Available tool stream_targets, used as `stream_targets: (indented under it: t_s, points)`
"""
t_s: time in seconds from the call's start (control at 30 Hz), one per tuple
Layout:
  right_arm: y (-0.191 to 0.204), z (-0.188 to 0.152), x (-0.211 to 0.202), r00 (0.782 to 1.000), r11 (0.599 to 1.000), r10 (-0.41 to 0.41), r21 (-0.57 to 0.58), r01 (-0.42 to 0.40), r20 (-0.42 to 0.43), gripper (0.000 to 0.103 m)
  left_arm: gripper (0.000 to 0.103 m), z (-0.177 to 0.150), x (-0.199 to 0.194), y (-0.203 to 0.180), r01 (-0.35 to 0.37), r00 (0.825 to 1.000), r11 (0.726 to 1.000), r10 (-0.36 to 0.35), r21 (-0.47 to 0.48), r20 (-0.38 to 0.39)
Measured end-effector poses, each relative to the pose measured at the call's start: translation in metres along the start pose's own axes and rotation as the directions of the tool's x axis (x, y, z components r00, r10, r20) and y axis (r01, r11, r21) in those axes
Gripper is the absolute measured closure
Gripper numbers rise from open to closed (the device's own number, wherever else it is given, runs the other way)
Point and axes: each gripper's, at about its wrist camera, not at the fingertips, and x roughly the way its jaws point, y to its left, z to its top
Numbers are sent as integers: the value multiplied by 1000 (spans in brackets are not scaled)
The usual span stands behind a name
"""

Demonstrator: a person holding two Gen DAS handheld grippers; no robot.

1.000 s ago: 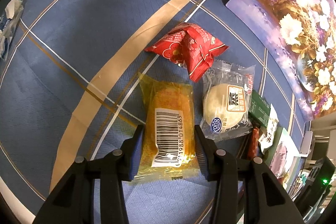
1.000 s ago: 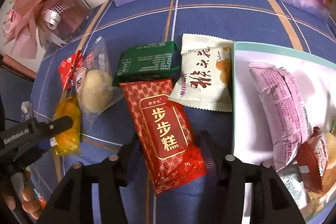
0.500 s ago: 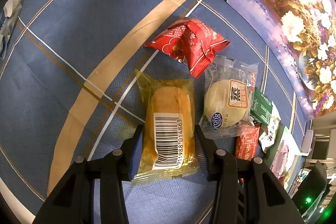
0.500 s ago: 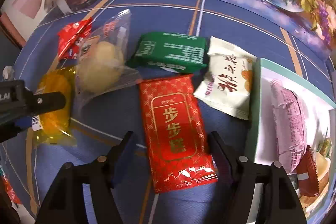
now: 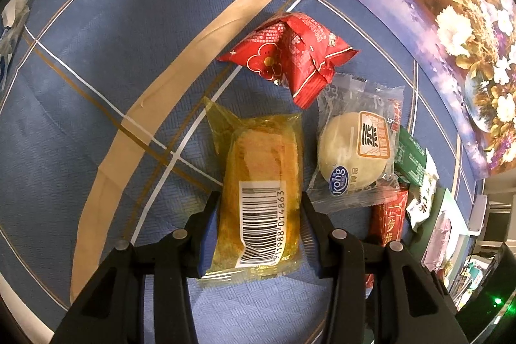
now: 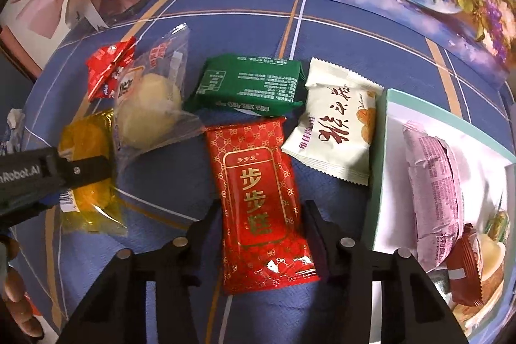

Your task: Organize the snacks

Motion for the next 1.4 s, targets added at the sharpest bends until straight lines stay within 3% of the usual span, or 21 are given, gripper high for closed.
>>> stream_targets:
  t_s: [0.77, 0.8, 0.83, 0.93, 1.07, 1.2, 1.27, 1.3, 1.4]
  points:
    - [-8, 12, -59, 990, 992, 121, 30, -123, 78, 56, 60, 7, -54, -1, 54, 990, 999, -54, 3, 127]
    - [-6, 12, -60, 988, 991, 128, 29, -130, 81, 70, 60, 7, -57, -1, 54, 989, 999, -54, 3, 135]
    - [-7, 12, -63, 986, 988, 147, 29, -150, 80, 77, 61, 8, -60, -1, 55, 989, 998, -55, 2, 140]
    - [-6, 12, -66, 982, 984, 171, 34, -174, 80, 77, 61, 10, -67, -1, 57, 986, 998, -57, 6, 157]
    - [-2, 7, -58, 991, 992, 125, 3, -125, 54, 77, 61, 8, -69, -2, 57, 985, 998, -59, 13, 160]
    - [-7, 5, -40, 992, 992, 122, 9, -122, 26, 74, 61, 6, -61, -2, 48, 990, 999, -50, 19, 134]
    - [-9, 4, -31, 991, 990, 137, 21, -137, 7, 60, 61, 4, -53, 0, 39, 994, 999, -41, 20, 105]
    - [-12, 4, -25, 989, 989, 146, 31, -146, -7, 48, 61, 4, -50, 2, 33, 995, 999, -34, 17, 91]
    - [-17, 0, -15, 993, 992, 120, 47, -119, -18, 45, 61, 2, -43, 11, 25, 998, 1000, -24, -11, 62]
